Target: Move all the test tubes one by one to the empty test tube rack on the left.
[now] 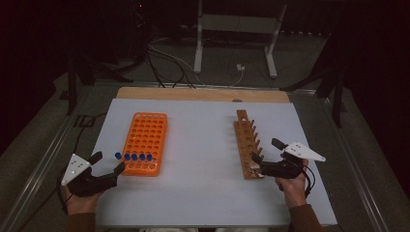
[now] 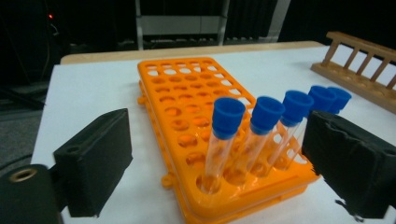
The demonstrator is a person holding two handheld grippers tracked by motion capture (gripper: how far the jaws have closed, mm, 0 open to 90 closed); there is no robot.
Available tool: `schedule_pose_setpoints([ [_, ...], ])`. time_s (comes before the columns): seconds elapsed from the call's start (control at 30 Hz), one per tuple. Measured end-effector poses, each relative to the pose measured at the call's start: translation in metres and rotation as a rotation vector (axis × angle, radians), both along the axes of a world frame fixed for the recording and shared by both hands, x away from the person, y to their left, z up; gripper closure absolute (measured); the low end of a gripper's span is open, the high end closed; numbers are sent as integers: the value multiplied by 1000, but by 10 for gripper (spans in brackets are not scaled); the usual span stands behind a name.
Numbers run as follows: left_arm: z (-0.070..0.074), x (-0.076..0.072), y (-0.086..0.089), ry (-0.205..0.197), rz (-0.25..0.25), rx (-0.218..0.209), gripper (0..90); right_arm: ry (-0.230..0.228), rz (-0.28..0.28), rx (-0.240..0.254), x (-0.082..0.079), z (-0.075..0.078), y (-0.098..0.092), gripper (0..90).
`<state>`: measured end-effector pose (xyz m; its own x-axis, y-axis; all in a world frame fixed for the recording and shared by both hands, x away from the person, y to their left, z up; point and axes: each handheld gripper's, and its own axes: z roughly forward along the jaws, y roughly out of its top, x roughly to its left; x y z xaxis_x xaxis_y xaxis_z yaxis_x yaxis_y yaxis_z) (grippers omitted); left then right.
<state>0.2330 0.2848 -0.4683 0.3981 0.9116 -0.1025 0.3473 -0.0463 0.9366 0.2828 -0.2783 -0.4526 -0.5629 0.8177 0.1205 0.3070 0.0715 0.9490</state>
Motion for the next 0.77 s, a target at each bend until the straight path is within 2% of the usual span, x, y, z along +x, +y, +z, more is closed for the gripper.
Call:
schedule_pose_setpoints([
  [0.07,1,0,0,-10,4,0,48,-1,-7,7,-3,-1,-3,17],
  [0.23,2,-1,-1,-30,23,-1,9,-2,-27,-12,-8,-6,-8,2],
  [0.37,4,-2,-1,-45,30,-5,6,-11,-38,-14,-13,-7,-11,1],
  [0.5,5,-1,-1,-57,26,0,6,-14,-49,12,-17,-8,-12,1],
  [0.77,4,-2,3,-56,44,2,6,-14,-59,15,-18,-10,-13,1],
])
